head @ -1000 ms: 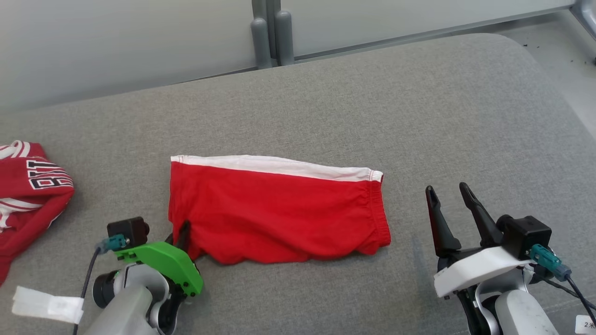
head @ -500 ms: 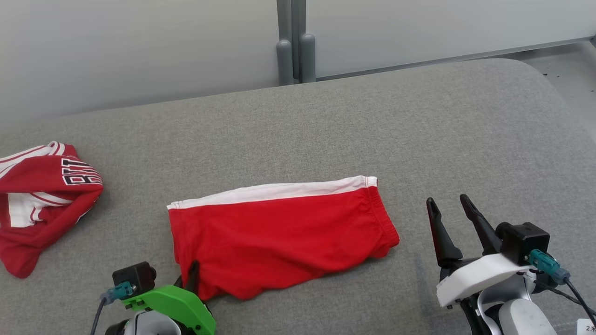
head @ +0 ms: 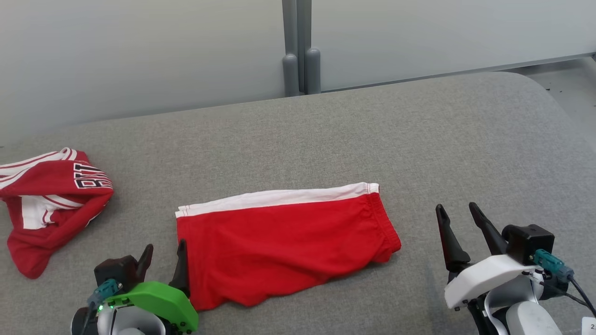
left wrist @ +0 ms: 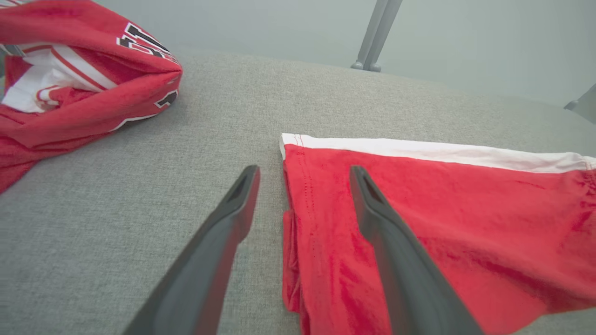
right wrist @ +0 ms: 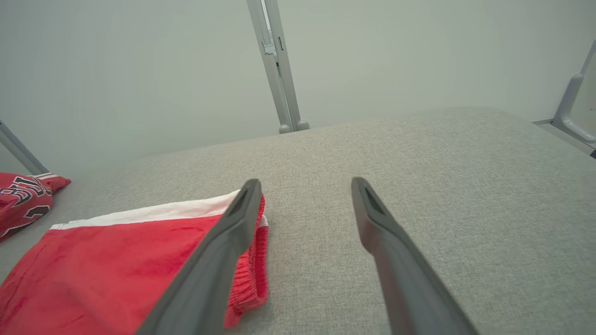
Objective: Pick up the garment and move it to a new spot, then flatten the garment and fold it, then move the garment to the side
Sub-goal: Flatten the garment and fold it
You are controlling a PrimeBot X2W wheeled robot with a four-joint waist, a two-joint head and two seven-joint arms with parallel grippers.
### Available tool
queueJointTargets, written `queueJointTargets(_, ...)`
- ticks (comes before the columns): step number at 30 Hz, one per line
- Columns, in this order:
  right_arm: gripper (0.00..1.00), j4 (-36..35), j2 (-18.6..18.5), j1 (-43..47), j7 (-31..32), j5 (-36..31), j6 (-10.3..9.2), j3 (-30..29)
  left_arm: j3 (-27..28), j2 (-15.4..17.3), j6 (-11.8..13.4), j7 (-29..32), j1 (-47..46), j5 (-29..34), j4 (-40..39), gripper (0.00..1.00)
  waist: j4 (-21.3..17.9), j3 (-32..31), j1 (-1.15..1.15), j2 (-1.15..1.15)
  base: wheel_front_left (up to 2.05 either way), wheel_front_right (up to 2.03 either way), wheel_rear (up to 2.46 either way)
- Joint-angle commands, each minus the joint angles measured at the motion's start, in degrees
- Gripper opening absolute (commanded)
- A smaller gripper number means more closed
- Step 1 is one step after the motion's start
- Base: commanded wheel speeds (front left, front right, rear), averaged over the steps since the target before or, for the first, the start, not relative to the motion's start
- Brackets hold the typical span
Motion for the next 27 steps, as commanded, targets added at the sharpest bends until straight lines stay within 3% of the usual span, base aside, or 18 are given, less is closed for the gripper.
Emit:
queueJointTargets(1, 1.0, 0.4, -0.1, 0.8, 1.0, -0.4, -0.01, -0.3, 0.0, 1.0, 1.0, -0.9, 0.5, 1.8, -1.2, 1.0, 0.7, -0.6, 0.0, 0.25, 0.0, 0.0, 0.0)
queueJointTargets(7, 1.0, 2.3, -0.1, -0.1, 4.2, -0.4, -0.01, -0.4, -1.2, 1.8, 3.7, -2.2, 1.0, 5.8, -5.4, 1.0, 3.2, -1.0, 0.0, 0.25, 0.0, 0.0, 0.0)
queueJointTargets(14, 1.0, 6.6, -0.2, -1.9, 5.4, 1.9, -0.01, 1.0, -1.0, 1.1, 5.5, -2.7, 2.5, 6.1, -8.7, 1.0, 6.2, -0.6, 0.0, 0.25, 0.0, 0.0, 0.0)
queueJointTargets(23, 1.0, 20.0, -0.2, -7.6, 7.7, 3.2, -0.01, 0.1, -1.4, 0.9, 6.4, -2.7, 3.2, 6.7, -11.4, 1.0, 10.5, 0.8, 0.0, 0.25, 0.0, 0.0, 0.0)
queueJointTargets(27, 1.0, 25.8, -0.2, -9.9, 9.1, 7.4, -0.01, 0.4, -1.4, 0.8, 6.5, -2.7, 3.0, 6.7, -11.7, 1.0, 12.0, 1.2, 0.0, 0.25, 0.0, 0.0, 0.0)
